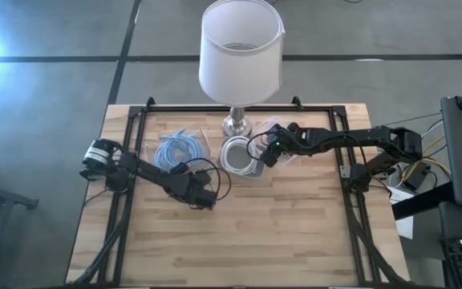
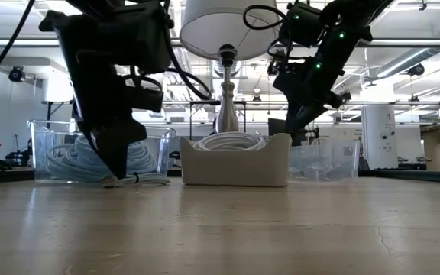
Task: Pick & Place USB Port
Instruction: Put the blue USB cable into the right transparent bin
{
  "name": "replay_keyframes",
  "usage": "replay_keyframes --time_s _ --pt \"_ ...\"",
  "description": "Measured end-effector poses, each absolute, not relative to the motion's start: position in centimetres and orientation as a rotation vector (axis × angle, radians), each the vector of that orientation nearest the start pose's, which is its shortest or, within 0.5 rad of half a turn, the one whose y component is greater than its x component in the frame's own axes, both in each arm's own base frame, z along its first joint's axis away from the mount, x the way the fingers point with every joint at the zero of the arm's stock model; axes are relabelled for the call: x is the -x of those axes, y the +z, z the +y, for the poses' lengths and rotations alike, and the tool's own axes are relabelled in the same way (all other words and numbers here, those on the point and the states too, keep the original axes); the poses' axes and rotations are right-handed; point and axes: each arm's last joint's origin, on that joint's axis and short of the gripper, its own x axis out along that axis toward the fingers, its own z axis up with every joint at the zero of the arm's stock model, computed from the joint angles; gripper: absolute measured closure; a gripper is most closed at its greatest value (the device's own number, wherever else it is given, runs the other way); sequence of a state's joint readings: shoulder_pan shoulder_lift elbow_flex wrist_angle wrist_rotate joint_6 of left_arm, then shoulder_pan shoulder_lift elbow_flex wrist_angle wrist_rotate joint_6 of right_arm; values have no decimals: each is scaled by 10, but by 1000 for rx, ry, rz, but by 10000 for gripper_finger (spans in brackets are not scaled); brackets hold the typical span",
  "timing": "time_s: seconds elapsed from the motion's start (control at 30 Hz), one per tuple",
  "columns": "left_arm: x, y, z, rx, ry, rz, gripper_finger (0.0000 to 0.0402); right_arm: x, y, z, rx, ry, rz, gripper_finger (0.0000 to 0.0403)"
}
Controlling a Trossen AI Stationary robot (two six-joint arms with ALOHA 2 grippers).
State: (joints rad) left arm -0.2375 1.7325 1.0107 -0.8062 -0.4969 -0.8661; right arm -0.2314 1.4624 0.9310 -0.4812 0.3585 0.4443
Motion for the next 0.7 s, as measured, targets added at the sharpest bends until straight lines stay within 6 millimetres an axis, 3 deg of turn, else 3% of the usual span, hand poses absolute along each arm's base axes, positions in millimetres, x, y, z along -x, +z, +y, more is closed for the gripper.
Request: replay_keyframes --time_s 0.27,0.57,0.7 --pt "-288 149 -42 164 832 1194 264 -273 213 -75 -328 -754 885 268" --pt "-291 139 -34 74 817 1255 213 -273 213 -75 -328 -755 884 266" --pt "-291 139 -33 29 800 1262 209 -273 213 -75 -328 -755 884 271"
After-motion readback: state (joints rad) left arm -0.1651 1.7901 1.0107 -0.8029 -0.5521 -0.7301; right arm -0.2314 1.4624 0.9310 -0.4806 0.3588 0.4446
